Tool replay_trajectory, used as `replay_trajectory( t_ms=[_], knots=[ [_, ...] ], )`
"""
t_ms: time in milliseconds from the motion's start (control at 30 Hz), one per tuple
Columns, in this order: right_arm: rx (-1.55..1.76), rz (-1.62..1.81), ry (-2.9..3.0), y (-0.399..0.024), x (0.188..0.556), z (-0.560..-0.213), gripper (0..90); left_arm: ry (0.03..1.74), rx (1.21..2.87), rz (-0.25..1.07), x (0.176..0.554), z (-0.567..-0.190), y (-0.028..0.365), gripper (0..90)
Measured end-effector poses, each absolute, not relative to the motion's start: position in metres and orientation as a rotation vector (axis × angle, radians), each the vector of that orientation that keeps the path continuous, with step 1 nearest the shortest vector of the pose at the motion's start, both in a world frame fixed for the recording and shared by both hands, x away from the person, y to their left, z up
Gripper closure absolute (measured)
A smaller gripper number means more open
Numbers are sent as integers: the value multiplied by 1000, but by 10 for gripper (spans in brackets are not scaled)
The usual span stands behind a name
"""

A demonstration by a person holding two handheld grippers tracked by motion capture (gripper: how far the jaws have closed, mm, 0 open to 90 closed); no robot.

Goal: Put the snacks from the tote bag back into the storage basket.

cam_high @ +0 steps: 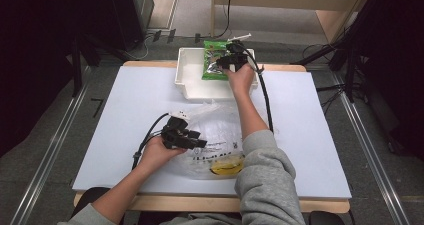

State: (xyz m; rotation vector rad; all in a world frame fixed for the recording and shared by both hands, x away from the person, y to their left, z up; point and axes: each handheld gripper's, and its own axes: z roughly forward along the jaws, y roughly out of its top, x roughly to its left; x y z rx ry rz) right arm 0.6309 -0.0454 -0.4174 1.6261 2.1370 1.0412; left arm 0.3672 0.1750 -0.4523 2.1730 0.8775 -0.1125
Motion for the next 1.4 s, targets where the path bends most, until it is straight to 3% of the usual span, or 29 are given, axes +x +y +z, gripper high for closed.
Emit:
replay_trajectory(
  t_ms=[1400],
  knots=[
    [1414, 1156, 2321, -61, 533, -395, 417, 882, 2183, -92, 368, -452, 174, 470]
  ],
)
